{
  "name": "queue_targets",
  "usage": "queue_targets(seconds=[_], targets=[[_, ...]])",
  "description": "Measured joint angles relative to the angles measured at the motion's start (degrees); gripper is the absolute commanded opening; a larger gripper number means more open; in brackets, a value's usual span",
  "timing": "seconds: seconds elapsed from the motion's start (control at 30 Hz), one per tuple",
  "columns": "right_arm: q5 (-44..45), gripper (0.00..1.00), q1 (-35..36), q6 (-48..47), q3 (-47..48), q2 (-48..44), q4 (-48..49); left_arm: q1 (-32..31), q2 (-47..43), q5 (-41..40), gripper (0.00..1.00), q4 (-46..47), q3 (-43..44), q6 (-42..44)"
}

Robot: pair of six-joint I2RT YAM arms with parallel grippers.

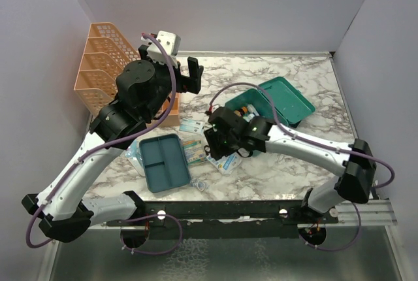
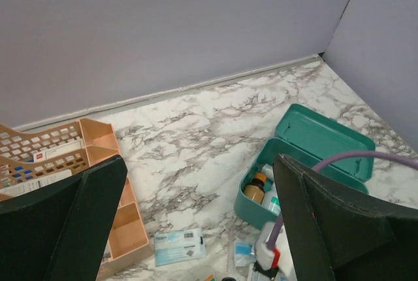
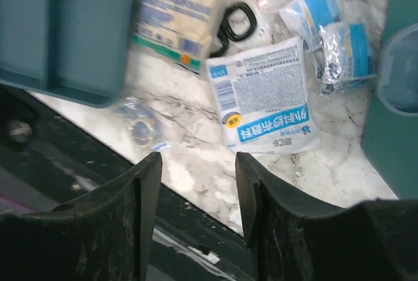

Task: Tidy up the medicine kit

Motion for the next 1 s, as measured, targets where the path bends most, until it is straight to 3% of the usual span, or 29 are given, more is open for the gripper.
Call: queue_targets(seconds=[0.23,0.7,1.0], targets=[[6.69,0.51,4.26,-2.45,-2.10,8.28,0.28,0.00,0.90,-0.66,0.99,0.00,0.31,1.11],[9.07,0.36,5.92,-9.03,-4.76,19.21,8.37,0.11,2.45,-2.56,0.99,-0.44,6.14,-0.44],[11.78,0.02,5.92,-8.22,-4.68,19.96,8.72,0.13,2.78,-2.58,0.99,-0.70,6.14,-0.33]])
